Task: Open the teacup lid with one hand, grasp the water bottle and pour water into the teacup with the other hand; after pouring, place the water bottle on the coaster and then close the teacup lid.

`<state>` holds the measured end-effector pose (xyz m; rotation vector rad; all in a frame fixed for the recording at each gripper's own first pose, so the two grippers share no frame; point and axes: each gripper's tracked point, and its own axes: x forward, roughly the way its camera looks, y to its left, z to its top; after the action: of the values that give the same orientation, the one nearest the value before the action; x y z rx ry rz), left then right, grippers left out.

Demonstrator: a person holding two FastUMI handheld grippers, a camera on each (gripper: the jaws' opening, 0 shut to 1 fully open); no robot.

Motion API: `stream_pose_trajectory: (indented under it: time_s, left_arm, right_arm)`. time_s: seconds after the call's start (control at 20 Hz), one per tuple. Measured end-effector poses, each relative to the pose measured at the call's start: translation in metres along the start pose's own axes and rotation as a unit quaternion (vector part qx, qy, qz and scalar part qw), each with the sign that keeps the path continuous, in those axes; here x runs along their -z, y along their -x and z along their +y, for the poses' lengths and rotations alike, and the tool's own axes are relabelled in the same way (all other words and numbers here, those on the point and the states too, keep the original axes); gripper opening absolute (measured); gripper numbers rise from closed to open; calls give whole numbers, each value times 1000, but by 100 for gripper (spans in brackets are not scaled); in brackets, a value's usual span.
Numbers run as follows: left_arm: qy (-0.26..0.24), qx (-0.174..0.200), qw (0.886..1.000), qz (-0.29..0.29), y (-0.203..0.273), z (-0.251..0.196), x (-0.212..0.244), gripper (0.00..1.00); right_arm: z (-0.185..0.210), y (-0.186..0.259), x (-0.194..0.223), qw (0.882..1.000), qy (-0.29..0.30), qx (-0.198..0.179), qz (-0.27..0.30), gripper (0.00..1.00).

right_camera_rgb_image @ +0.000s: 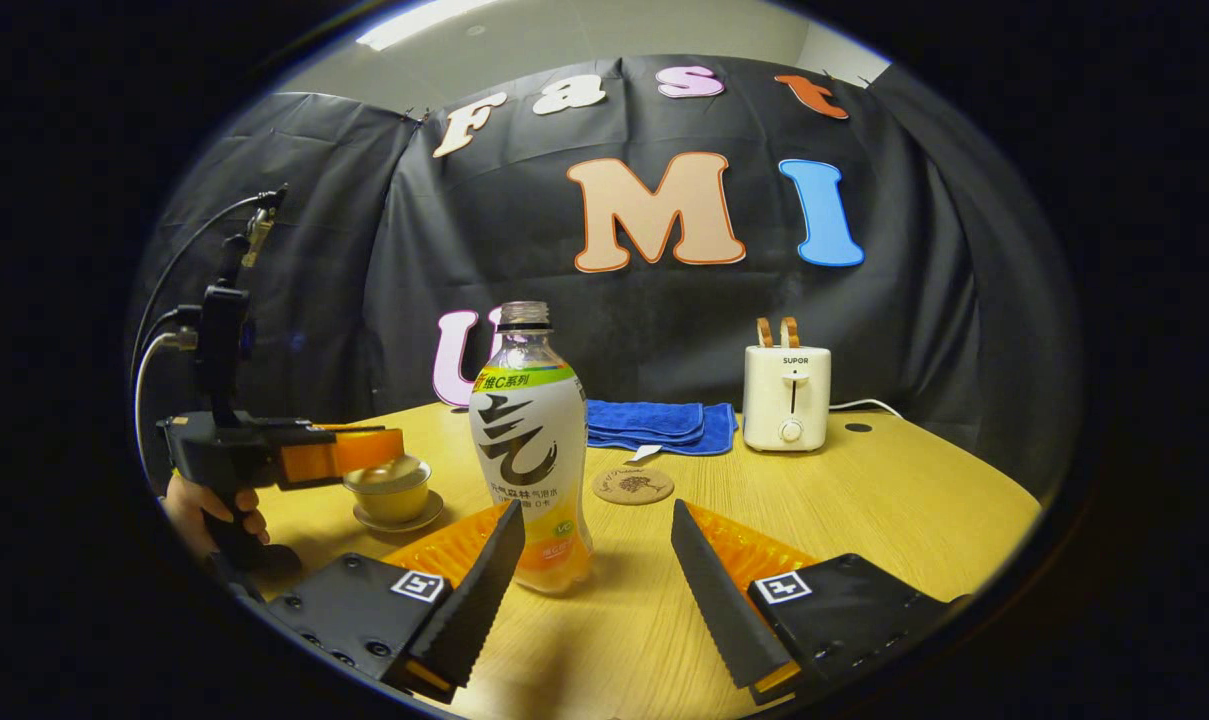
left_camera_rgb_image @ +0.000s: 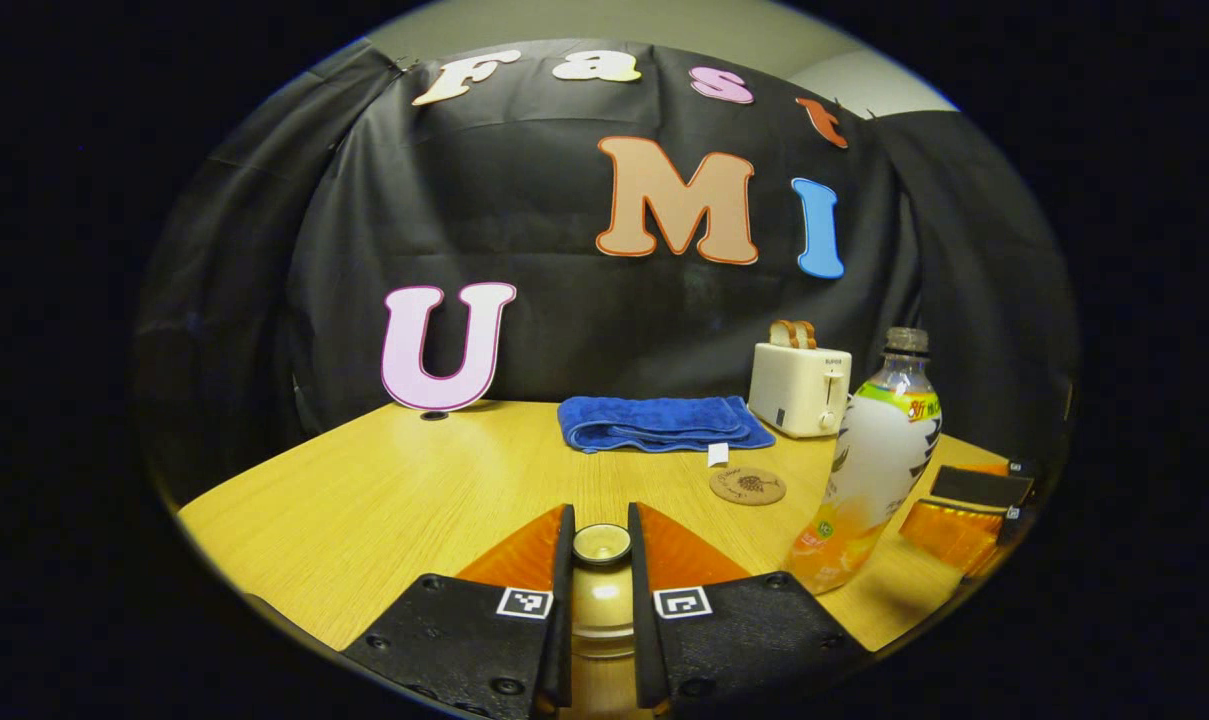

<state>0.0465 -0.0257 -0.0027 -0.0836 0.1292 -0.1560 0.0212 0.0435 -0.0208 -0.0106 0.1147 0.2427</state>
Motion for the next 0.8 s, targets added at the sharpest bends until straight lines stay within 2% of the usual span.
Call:
stream_pose_trajectory:
  time_s: [0.6, 0.8]
  left_arm:
    - [21, -27, 999, -19, 25, 39, -17, 22]
    - [17, -37, 999, -13, 31, 50, -10, 22]
  right_arm:
    - [17, -14, 3, 1000, 12, -18, 14, 96]
    - [33, -20, 5, 999, 17, -37, 19, 96]
